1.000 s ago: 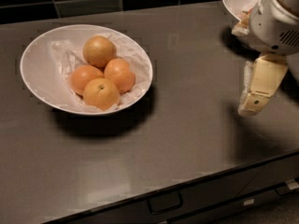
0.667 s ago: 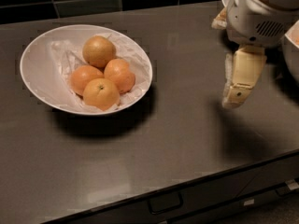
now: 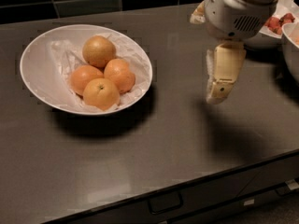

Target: Pick orange from white bowl

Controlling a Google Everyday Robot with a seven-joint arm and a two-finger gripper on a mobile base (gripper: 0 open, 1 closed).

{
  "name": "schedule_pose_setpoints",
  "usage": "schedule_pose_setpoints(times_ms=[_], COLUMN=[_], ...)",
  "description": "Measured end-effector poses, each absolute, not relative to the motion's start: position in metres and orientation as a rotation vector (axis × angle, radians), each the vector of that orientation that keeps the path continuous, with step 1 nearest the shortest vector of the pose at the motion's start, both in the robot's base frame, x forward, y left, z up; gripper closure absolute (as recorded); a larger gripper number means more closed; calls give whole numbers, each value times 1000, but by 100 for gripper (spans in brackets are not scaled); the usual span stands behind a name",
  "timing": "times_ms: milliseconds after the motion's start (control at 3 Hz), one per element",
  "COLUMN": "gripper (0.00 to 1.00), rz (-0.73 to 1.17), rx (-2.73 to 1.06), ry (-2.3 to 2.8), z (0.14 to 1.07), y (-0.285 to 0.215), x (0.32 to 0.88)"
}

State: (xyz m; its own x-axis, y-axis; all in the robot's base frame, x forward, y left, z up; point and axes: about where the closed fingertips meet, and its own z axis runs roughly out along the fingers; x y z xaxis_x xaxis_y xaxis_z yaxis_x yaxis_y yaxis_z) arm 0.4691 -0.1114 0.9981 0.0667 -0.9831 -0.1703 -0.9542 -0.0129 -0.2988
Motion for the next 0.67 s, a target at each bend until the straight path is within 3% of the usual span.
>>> schedule_pose_setpoints(times_ms=[667], gripper=[0], rz=[-125], rx=[-2301], ry=[1537], z=[1012], y=[-18], x=[520])
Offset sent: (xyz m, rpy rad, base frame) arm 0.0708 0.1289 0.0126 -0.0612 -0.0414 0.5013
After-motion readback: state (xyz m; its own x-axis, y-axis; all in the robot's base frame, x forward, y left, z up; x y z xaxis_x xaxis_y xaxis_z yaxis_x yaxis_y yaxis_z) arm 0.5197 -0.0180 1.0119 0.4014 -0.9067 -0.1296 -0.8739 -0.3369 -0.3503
